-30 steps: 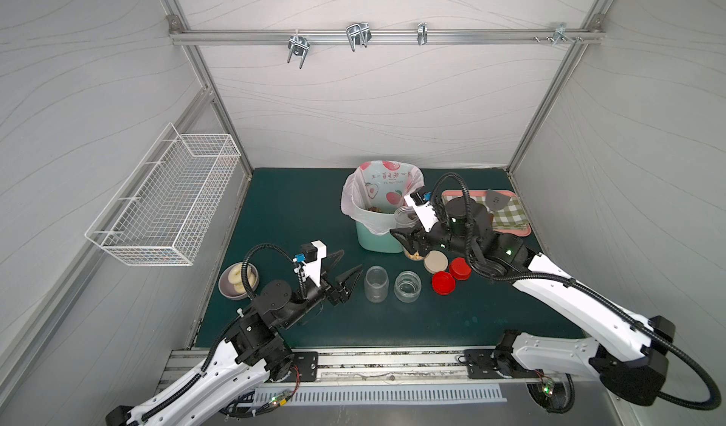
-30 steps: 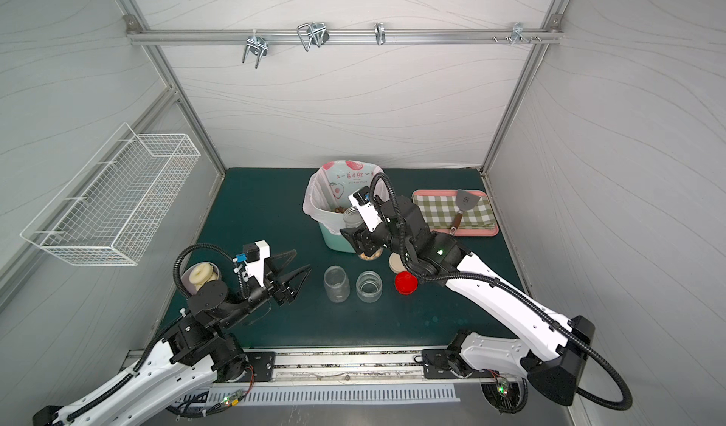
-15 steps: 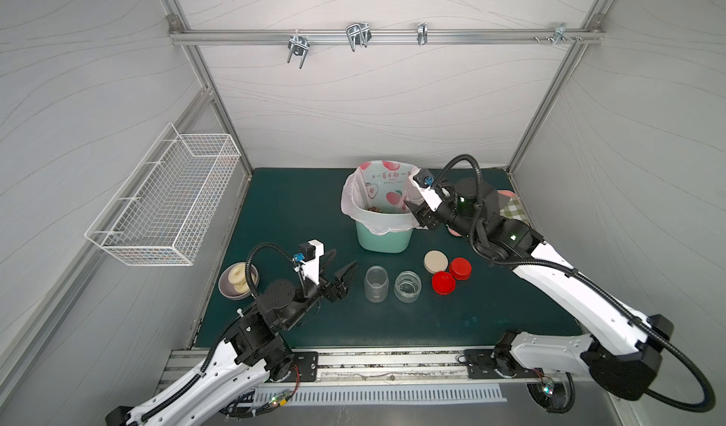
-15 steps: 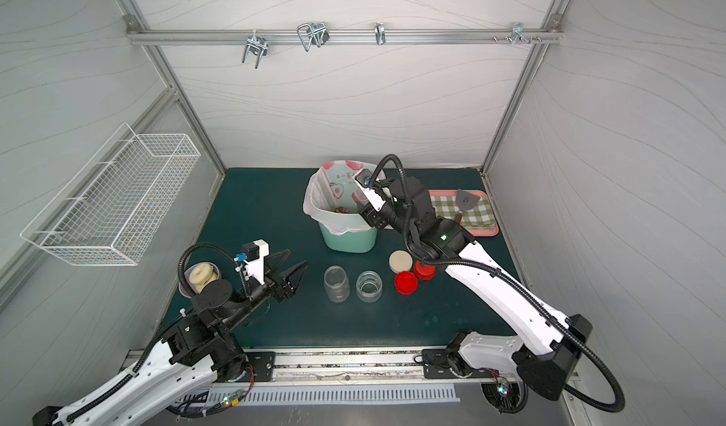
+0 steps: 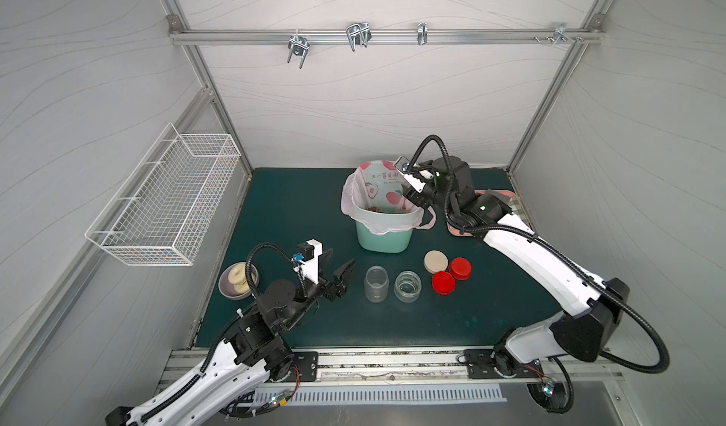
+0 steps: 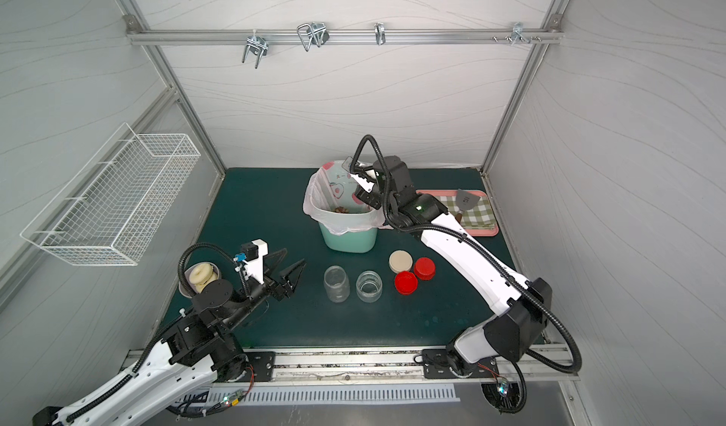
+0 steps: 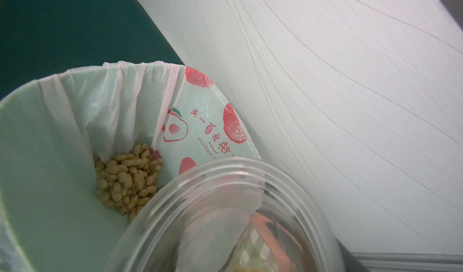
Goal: Empty moldy peanuts from jars
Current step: Pour the moldy peanuts from the jar into the trash bin.
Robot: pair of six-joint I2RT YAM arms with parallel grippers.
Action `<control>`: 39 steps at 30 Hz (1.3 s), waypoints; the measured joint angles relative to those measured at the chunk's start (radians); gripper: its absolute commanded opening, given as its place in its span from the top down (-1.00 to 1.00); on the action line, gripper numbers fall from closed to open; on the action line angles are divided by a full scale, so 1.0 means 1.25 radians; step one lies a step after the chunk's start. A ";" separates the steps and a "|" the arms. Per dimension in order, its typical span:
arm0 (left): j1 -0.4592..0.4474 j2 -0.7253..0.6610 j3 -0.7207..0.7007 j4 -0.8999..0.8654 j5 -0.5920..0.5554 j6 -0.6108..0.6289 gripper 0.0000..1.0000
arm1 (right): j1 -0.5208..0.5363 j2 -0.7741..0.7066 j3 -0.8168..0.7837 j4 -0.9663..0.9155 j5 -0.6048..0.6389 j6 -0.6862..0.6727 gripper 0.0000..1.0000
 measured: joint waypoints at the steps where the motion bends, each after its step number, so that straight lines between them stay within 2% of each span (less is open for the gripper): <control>1: 0.000 0.000 0.000 0.000 -0.002 0.002 -0.62 | 0.000 0.009 0.012 -0.003 0.003 -0.007 1.00; 12: 0.000 0.002 0.001 -0.035 -0.044 0.030 -0.61 | 0.023 0.092 0.091 -0.022 0.117 -0.142 1.00; 24: 0.000 0.009 0.001 -0.054 -0.072 0.042 -0.61 | 0.042 0.172 0.093 -0.027 0.221 -0.280 1.00; 39: 0.000 0.013 0.001 -0.055 -0.089 0.051 -0.61 | 0.065 0.207 0.109 -0.019 0.301 -0.380 1.00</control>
